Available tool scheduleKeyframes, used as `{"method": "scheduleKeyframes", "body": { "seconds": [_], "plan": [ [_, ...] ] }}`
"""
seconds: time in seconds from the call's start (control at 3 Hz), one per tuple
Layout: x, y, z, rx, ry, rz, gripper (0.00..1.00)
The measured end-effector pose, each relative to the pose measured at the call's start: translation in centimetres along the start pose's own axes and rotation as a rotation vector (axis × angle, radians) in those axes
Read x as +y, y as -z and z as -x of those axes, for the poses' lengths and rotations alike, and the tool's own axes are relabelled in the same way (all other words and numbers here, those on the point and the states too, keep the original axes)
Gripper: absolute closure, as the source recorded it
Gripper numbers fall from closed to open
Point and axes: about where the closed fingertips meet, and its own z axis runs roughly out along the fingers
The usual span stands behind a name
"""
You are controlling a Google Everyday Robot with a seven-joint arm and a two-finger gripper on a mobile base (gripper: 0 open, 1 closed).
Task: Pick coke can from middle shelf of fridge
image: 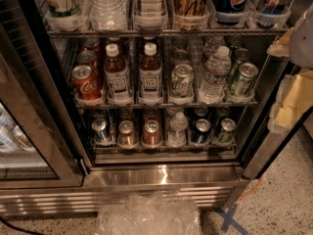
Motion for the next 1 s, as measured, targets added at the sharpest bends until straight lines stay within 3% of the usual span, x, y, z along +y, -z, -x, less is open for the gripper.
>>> {"method": "scheduleKeyframes", "body": {
  "seconds": [0.33, 0.67, 1.0],
  "plan": [
    [0.0, 0.0, 0.0, 0.0, 0.0, 0.0, 0.0],
    [1.3, -2.0, 2.7, -0.095, -0.013, 0.011, 0.0],
    [4.5, -6.2, 8.7, -0.276, 0.026, 0.065, 0.0]
  ]
}}
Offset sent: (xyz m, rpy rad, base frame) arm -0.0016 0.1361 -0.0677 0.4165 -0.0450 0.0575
